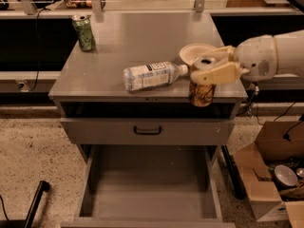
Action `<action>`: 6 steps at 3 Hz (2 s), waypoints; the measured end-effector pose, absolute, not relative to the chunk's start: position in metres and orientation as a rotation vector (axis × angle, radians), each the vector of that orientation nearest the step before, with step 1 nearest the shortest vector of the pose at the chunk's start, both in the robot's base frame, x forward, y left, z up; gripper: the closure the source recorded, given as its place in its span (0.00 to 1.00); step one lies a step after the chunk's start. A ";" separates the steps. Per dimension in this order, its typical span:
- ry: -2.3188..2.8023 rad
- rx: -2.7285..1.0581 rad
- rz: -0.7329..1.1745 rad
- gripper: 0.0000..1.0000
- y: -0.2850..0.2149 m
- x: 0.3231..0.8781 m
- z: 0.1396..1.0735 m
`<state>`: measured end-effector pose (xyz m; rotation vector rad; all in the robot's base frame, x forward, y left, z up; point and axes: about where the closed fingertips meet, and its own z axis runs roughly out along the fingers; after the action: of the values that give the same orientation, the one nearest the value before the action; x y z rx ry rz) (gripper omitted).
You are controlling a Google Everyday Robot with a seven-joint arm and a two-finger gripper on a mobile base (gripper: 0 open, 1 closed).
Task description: Pick orange can from middle drawer and place on counter
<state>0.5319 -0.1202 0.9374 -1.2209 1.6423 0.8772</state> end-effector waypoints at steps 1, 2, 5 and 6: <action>1.702 -1.081 0.878 1.00 -0.156 0.561 0.956; 1.701 -1.081 0.878 1.00 -0.155 0.561 0.957; 1.697 -1.116 0.831 1.00 -0.123 0.596 0.949; 1.711 -1.090 0.796 0.82 -0.128 0.607 0.939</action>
Offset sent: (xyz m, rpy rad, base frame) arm 0.0296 -0.0350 0.0148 0.0427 0.0529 -0.1016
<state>0.6071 -0.1281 0.9391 -1.0896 1.7108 0.7964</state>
